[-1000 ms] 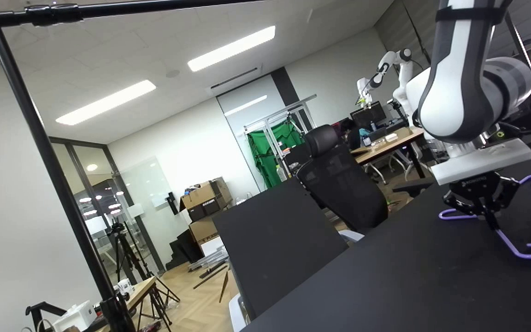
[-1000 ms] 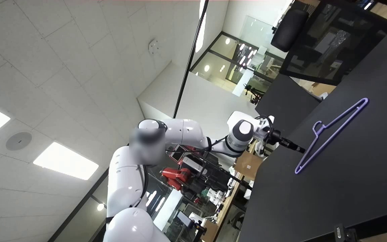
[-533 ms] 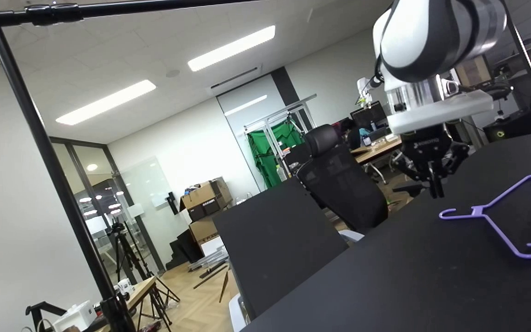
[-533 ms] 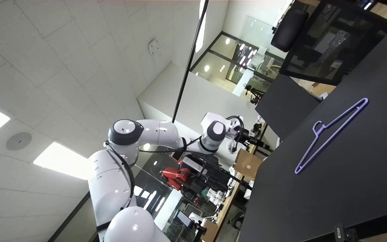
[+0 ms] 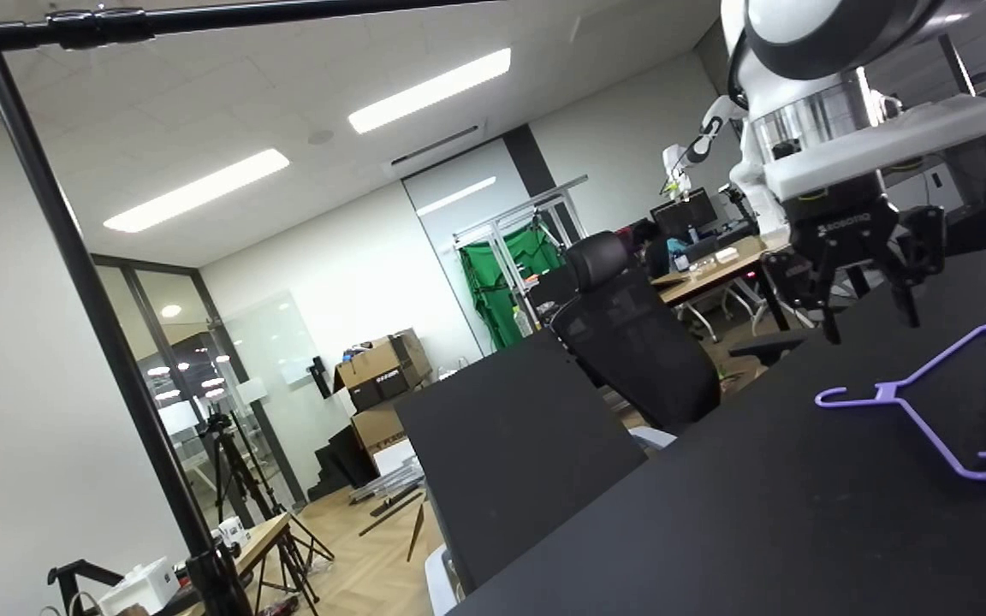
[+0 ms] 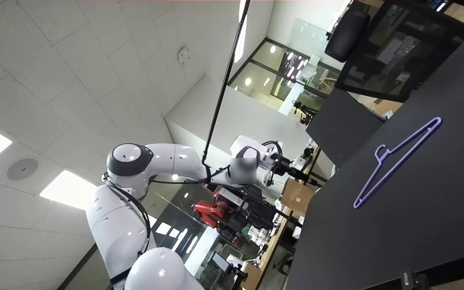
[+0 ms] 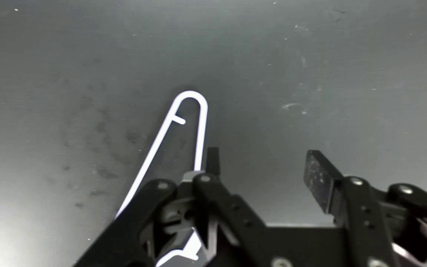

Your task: Put the blue hanger on the black thing above the table

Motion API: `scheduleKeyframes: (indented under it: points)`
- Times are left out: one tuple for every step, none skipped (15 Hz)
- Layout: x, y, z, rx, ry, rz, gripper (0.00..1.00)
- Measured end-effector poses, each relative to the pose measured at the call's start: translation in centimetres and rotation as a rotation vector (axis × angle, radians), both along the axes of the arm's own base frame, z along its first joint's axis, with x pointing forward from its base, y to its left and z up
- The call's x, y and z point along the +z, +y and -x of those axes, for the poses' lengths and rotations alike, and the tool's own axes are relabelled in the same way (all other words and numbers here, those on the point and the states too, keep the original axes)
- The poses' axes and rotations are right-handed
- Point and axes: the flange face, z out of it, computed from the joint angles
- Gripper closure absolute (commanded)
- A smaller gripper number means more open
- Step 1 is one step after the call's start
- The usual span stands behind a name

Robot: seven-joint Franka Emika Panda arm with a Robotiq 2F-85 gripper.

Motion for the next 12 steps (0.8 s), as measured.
scheduleKeyframes:
  points:
    - [-1.1, -1.2, 0.4, -0.014, 0.013, 0.008, 0.02]
    - [-2.3, -2.3, 0.6, -0.027, 0.025, 0.015, 0.0]
    - [-3.6, -3.3, 0.9, -0.04, 0.036, 0.024, 0.0]
    - [-4.8, -4.4, 1.0, -0.052, 0.043, 0.033, 0.0]
    - [-6.0, -5.2, 1.2, -0.063, 0.049, 0.042, 0.0]
    - [-7.1, -6.1, 1.4, -0.074, 0.052, 0.053, 0.0]
    - [-8.2, -6.9, 1.5, -0.084, 0.05, 0.064, 0.0]
    - [-9.1, -7.6, 1.5, -0.093, 0.039, 0.078, 0.0]
    - [-9.8, -8.3, 1.5, -0.101, 0.021, 0.094, 0.0]
    - [-10.3, -9.0, 1.4, -0.107, -0.001, 0.11, 0.0]
    - [-10.8, -9.5, 1.2, -0.112, -0.021, 0.126, 0.0]
    - [-11.2, -9.9, 1.1, -0.116, -0.037, 0.139, 0.0]
